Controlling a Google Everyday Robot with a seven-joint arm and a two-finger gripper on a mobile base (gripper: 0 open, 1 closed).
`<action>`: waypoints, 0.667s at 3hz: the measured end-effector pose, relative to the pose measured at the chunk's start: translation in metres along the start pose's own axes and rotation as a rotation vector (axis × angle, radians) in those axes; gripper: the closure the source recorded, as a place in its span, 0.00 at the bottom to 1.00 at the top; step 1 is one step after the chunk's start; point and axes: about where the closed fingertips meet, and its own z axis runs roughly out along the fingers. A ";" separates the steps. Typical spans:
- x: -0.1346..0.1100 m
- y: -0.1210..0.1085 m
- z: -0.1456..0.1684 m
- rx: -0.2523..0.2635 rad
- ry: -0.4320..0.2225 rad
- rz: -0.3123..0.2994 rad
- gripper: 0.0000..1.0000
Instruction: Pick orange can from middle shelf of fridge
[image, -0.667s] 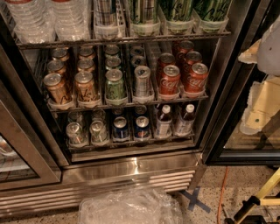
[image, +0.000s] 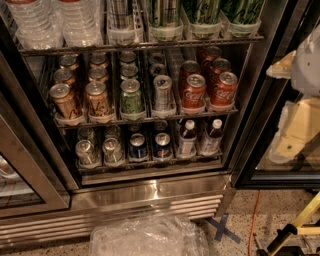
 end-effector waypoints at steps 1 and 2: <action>-0.009 0.022 0.003 -0.022 -0.119 0.026 0.00; -0.038 0.048 0.021 -0.057 -0.243 0.080 0.00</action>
Offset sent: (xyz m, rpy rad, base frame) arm -0.0445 0.0998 -0.0513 0.4468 0.0411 -0.0290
